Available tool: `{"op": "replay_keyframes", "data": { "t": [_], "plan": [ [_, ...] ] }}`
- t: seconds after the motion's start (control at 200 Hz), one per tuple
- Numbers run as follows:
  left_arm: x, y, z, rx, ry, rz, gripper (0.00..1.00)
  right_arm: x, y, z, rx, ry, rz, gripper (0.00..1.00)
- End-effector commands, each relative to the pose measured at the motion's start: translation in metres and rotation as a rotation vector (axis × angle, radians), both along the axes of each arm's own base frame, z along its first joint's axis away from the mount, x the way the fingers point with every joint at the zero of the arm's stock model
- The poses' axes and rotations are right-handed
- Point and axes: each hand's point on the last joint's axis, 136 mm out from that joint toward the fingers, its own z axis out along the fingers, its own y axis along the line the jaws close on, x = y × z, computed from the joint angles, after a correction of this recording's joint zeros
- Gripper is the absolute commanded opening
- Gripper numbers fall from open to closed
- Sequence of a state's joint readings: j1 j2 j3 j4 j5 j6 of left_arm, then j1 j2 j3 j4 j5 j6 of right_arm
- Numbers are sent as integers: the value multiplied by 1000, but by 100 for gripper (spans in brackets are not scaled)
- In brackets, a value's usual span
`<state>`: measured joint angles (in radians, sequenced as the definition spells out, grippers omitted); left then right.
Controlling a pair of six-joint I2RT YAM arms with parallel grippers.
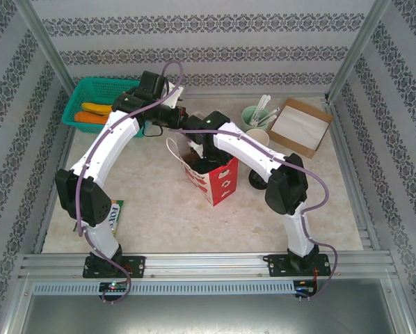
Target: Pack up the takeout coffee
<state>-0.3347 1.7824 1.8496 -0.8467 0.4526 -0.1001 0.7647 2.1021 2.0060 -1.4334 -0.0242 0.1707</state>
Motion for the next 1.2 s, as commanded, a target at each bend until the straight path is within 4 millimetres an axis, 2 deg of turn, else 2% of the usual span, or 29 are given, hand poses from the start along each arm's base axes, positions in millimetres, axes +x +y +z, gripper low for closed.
{"op": "replay_keyframes", "data": {
  "t": [0.0, 1.194],
  "plan": [
    [-8, -7, 29, -34, -69, -43, 0, 3, -5, -19, -40, 21, 16, 59],
    [-7, -4, 28, -21, -52, -14, 0, 9, -10, -14, -14, -35, -34, 58]
  ]
}}
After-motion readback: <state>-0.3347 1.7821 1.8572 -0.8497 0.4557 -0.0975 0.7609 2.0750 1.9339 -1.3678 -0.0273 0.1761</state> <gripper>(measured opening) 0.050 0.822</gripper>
